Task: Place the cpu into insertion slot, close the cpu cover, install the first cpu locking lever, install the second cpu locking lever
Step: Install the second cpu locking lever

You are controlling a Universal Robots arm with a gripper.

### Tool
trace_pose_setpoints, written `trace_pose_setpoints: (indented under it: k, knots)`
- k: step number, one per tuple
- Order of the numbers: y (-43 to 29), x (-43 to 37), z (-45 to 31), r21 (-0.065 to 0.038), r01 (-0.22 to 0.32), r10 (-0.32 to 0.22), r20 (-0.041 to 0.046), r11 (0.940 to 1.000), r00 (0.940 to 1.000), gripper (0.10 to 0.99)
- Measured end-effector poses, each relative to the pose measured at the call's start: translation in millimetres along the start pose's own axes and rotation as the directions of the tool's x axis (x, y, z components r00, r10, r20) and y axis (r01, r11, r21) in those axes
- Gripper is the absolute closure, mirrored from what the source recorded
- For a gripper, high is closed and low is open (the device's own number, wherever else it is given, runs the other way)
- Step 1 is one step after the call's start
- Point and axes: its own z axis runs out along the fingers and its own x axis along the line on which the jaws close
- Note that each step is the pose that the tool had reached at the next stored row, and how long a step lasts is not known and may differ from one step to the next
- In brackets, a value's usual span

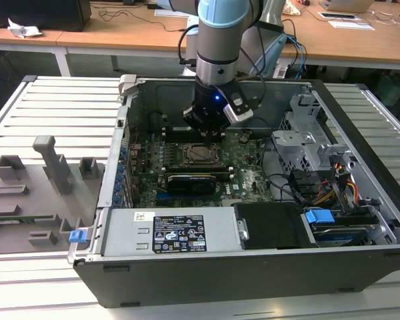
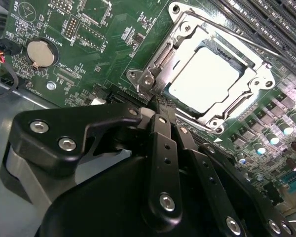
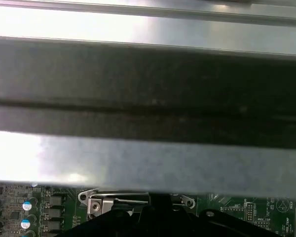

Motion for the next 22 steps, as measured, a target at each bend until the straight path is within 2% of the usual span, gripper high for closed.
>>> trace_pose_setpoints:
  k: [5,7,10,12,18,22]
  knots:
    - [-3.4,0.2,-0.2,0.000,0.000,0.000,0.0000,1.0000,1.0000,0.980]
    - [-7.0,0.4,-0.4,0.000,0.000,0.000,0.0000,1.0000,1.0000,0.980]
    - [-7.5,0.4,-1.7,-0.001,0.000,0.000,-0.0001,1.0000,1.0000,0.980]
    - [-7.3,0.3,-5.9,-0.002,0.000,0.000,0.0001,1.0000,1.0000,0.980]
    - [-6.1,-0.2,-28.2,-0.002,0.000,0.000,0.0001,1.0000,1.0000,0.980]
    - [-13.0,0.9,-28.9,-0.002,0.000,0.000,0.0001,1.0000,1.0000,0.980]
